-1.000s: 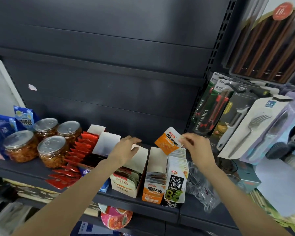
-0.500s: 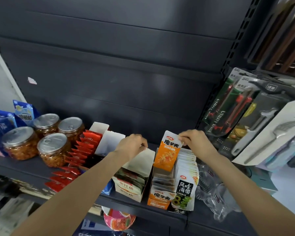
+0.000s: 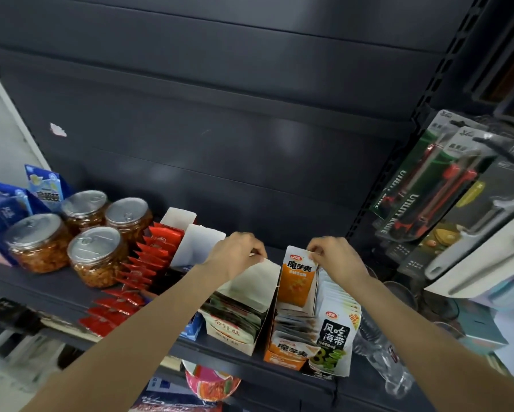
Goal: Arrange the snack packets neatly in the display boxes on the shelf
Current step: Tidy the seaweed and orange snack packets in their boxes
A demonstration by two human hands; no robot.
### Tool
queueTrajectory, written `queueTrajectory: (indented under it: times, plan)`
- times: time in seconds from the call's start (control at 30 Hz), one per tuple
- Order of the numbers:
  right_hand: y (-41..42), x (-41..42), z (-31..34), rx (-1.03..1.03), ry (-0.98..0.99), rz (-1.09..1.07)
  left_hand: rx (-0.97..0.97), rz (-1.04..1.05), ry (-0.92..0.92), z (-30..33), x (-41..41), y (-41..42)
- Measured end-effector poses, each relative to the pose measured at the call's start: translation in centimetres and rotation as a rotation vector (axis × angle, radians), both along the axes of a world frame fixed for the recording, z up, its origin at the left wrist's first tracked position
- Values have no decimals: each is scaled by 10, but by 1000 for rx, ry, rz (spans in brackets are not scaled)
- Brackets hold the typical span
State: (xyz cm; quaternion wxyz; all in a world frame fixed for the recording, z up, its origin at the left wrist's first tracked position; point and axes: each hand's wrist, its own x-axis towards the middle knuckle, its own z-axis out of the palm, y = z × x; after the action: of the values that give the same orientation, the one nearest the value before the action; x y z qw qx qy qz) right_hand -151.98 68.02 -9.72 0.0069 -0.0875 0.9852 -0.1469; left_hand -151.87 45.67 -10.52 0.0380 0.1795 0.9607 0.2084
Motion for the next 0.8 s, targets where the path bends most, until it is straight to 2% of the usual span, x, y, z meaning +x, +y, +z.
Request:
queueTrajectory:
  times: [0.1,0.43,0.57,0.7,0.8]
  plan:
    - [-3,-3,-8,97,41,8,8,0,4,-1,0,-1]
    - [-10,-11,-13,174,51,-13,20,30,21,0,7,4]
    - [-8,0,-10,117,70,6,27,26,40,0,15,7]
    - [-4,25,-4,-39,138,8,14,-4,92,-2,28,9]
    - [-2,49,-3,-166,36,93,-59,-60,84,-3,38,11]
